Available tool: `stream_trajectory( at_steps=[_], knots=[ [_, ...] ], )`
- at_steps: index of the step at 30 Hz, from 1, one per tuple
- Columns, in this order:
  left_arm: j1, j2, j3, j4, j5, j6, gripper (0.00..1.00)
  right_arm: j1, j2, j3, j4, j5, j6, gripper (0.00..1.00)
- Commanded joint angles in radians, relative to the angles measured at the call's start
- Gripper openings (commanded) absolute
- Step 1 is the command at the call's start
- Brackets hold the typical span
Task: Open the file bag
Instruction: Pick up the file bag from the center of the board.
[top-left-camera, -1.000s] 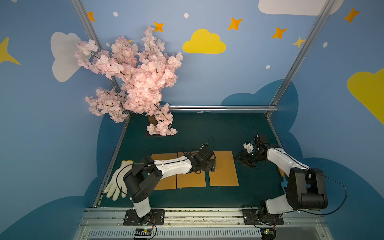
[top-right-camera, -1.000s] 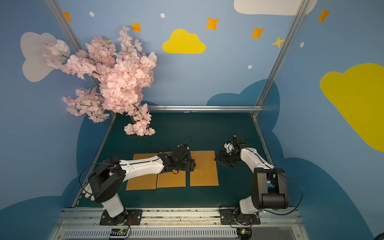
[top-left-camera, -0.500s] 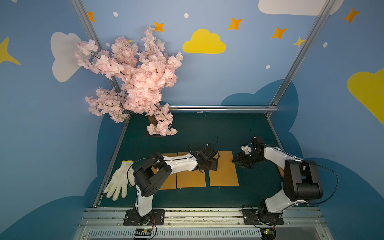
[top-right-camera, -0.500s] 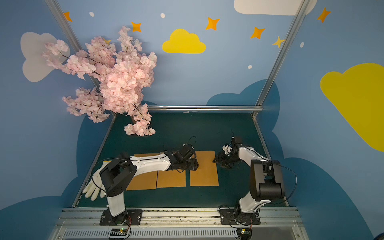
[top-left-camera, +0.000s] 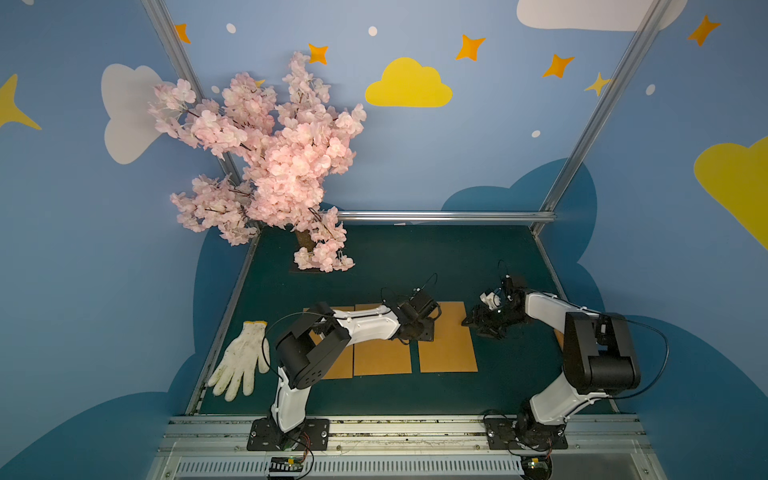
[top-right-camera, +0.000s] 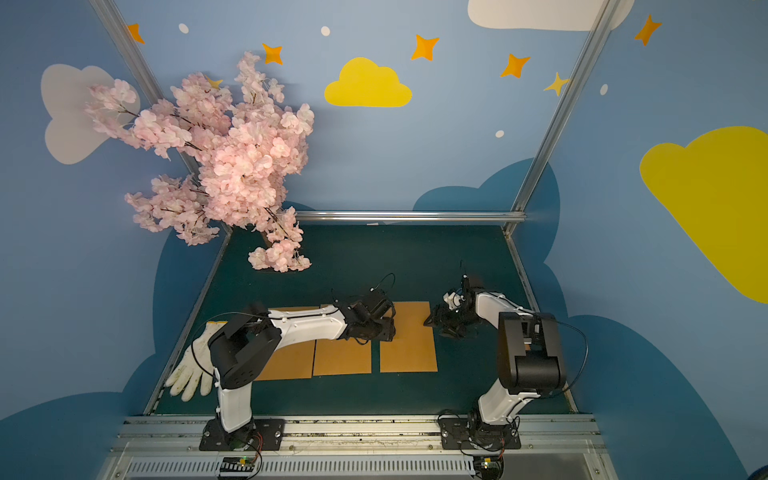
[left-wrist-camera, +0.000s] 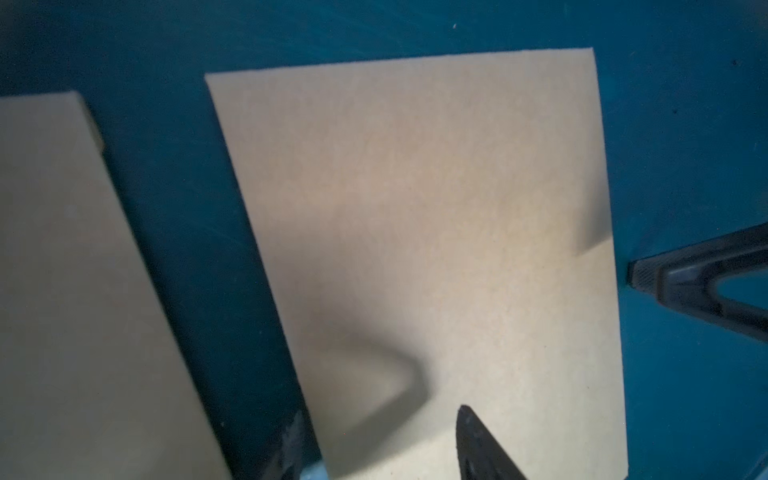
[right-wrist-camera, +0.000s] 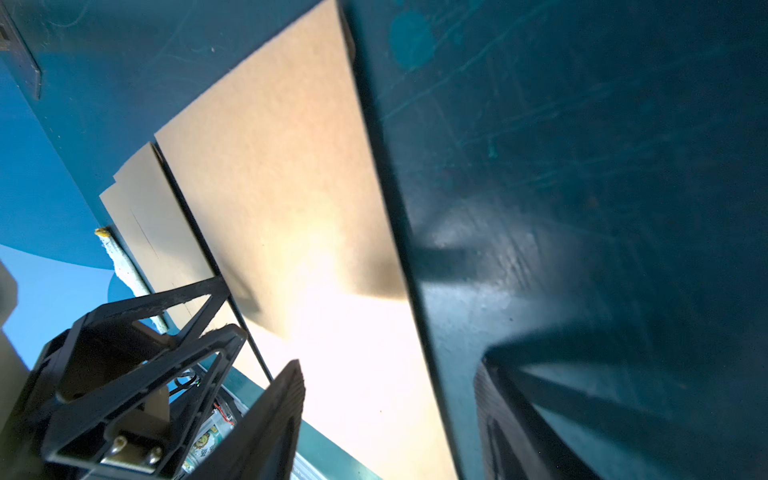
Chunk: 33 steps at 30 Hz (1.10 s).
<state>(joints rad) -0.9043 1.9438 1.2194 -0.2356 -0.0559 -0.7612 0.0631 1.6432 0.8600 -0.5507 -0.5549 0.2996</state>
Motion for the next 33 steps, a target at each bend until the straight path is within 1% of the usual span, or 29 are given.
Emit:
stream_trajectory(
  at_steps=[1, 7, 11, 23, 33],
  knots=[
    [0.001, 0.027, 0.027, -0.059, -0.005, -0.002, 0.54, 0.001, 0.025, -0.012, 0.011, -0.011, -0.011, 0.66],
    [0.002, 0.065, 0.080, -0.138, 0.003, -0.005, 0.41, 0.001, 0.048, -0.007, 0.016, -0.030, -0.018, 0.66],
    [0.006, 0.079, 0.092, -0.149, 0.017, -0.007, 0.37, 0.002, 0.055, -0.003, 0.017, -0.052, -0.030, 0.65],
    [0.016, 0.107, 0.115, -0.169, 0.045, -0.011, 0.35, 0.003, 0.046, -0.007, 0.037, -0.164, -0.061, 0.62],
    [0.018, 0.129, 0.141, -0.195, 0.054, -0.009, 0.36, 0.003, -0.050, -0.028, 0.019, -0.241, -0.106, 0.60]
  ],
)
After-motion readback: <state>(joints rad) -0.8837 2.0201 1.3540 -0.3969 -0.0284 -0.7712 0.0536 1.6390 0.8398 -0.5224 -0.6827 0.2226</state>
